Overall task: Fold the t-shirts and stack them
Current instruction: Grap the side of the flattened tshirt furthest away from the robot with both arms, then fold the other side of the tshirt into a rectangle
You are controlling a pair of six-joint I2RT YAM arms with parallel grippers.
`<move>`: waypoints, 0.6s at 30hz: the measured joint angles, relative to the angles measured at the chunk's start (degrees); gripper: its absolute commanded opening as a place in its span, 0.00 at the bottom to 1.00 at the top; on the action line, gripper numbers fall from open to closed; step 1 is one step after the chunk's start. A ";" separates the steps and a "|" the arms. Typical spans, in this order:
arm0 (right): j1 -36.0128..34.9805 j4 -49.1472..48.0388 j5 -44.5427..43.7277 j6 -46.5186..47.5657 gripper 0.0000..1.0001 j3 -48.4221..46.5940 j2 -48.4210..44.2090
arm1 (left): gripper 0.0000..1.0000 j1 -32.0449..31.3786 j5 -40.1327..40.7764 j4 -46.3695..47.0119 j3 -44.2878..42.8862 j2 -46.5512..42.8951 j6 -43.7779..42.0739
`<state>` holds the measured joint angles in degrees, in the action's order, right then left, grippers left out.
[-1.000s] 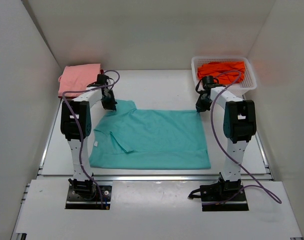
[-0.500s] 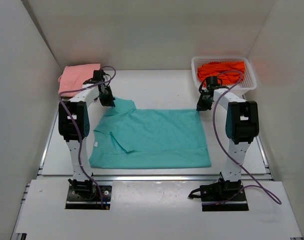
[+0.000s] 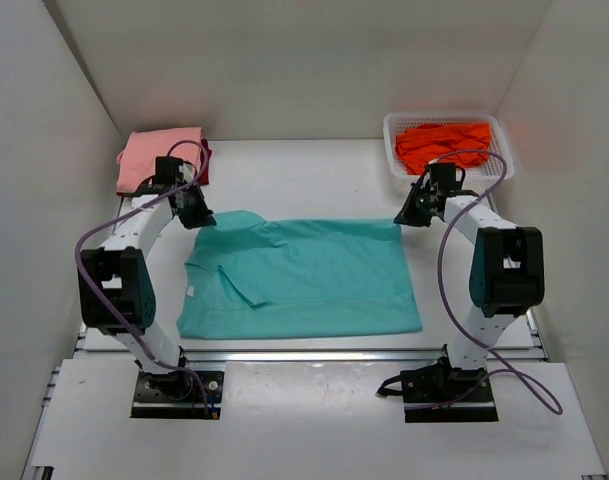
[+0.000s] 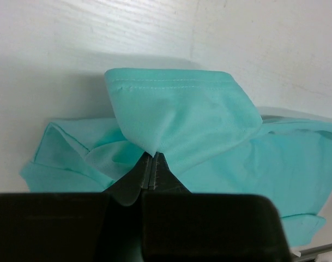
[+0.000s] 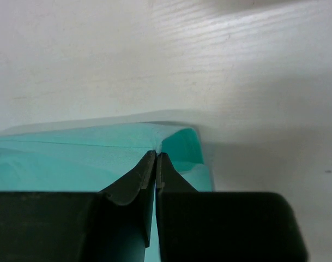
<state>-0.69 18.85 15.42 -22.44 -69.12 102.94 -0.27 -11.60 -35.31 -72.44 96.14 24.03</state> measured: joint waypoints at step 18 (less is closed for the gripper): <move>3.91 -1.22 4.87 3.02 0.00 23.67 -19.32 | 0.00 -0.31 0.83 -0.35 25.51 -23.15 0.66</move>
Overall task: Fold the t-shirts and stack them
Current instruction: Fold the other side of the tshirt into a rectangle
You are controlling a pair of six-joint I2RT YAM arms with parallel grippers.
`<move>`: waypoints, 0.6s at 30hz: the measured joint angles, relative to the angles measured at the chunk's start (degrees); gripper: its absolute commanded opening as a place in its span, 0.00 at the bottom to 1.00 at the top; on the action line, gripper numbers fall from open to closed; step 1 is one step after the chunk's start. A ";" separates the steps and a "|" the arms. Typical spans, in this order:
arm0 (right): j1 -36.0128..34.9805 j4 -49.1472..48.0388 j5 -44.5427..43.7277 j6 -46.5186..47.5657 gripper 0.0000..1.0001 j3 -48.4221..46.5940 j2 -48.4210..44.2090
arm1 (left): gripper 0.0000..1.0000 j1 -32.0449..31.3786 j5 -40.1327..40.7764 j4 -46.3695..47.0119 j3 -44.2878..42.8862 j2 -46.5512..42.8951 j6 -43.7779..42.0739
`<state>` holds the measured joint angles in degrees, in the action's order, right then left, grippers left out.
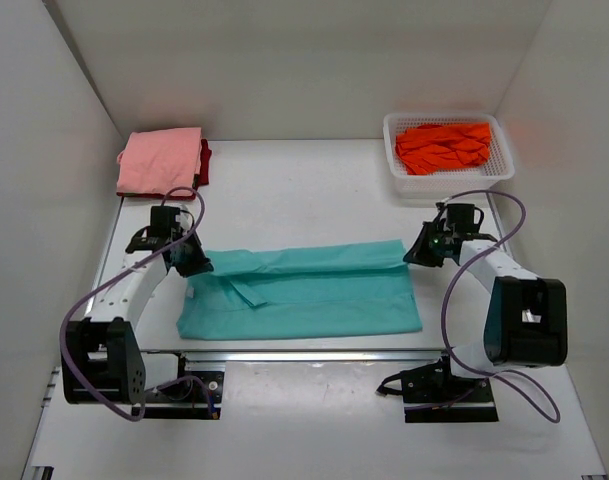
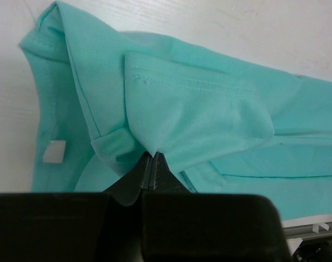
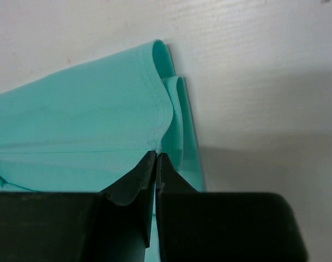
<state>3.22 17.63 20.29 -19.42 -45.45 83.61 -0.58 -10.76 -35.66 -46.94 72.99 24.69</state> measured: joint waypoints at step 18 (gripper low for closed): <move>0.35 0.07 1.20 0.11 0.24 9.64 -9.09 | 0.15 -1.29 4.07 -2.10 5.88 -6.45 1.53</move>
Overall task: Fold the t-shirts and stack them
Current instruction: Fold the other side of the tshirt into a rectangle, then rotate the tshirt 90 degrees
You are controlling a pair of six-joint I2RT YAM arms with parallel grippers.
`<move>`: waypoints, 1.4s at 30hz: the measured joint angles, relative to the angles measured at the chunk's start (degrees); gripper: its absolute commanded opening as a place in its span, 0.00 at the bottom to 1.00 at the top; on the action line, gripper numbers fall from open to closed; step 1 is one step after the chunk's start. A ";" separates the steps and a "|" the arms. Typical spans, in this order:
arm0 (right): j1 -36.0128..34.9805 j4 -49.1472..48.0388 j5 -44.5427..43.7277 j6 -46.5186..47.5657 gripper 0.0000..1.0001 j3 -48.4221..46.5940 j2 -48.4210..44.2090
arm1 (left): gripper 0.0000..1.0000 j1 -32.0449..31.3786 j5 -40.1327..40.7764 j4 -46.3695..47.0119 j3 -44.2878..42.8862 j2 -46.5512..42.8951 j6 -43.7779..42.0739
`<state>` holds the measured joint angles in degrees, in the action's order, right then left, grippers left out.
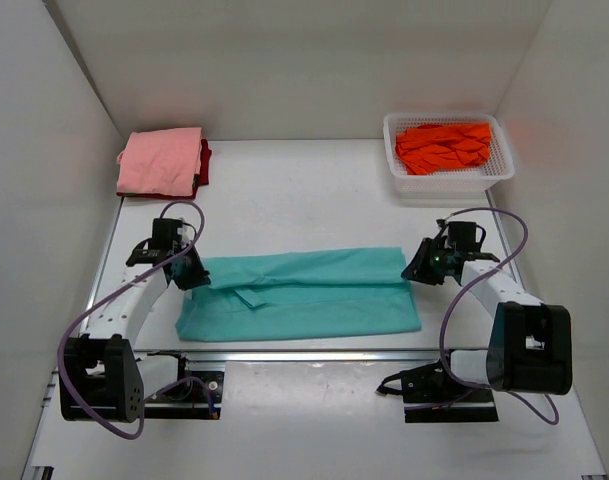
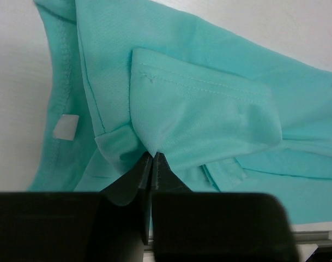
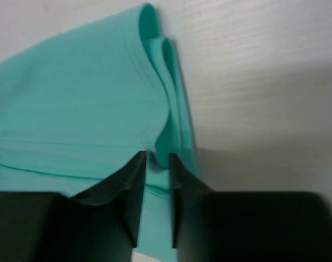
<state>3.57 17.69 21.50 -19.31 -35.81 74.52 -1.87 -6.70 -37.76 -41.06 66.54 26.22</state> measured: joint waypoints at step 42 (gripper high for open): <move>-26.67 14.14 -11.69 -12.24 0.37 -8.92 10.60 | 0.66 -13.31 0.96 -10.91 -73.13 69.11 8.68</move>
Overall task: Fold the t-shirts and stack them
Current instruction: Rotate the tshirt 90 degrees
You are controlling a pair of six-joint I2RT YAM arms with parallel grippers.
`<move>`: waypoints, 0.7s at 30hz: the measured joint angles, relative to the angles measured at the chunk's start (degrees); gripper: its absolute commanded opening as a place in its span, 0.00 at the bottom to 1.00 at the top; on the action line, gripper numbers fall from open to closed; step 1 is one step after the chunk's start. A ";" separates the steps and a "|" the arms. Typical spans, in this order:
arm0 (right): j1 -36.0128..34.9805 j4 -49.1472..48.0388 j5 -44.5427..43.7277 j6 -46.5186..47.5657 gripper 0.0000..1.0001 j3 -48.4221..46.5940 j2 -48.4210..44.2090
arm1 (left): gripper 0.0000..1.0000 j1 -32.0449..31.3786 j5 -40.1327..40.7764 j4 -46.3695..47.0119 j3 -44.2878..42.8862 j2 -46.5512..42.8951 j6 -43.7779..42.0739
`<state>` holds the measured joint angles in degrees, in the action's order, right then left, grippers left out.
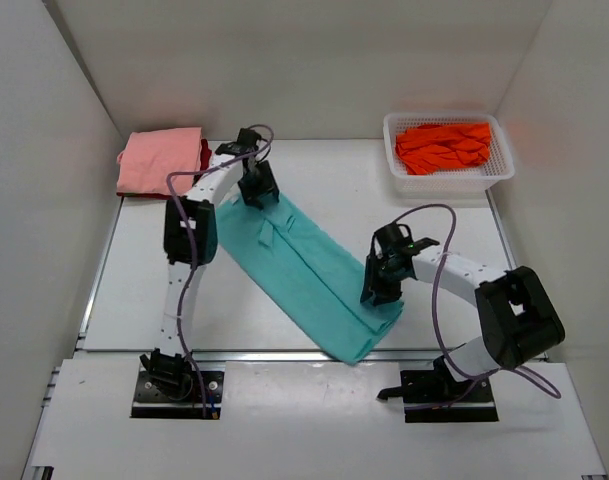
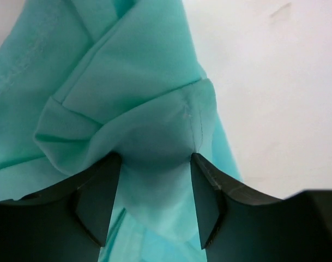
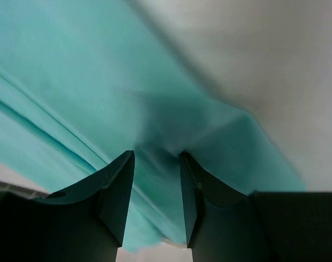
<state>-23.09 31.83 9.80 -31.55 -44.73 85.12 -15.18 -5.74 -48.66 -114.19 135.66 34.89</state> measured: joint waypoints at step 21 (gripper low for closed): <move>-25.62 -17.00 10.67 -10.62 0.37 -4.81 10.67 | 0.69 -1.33 -20.61 5.14 -34.60 22.36 -5.05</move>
<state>-48.71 14.83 20.47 -42.17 -49.54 95.79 -16.51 -26.35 -43.53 -148.79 158.01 29.85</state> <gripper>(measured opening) 0.362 0.685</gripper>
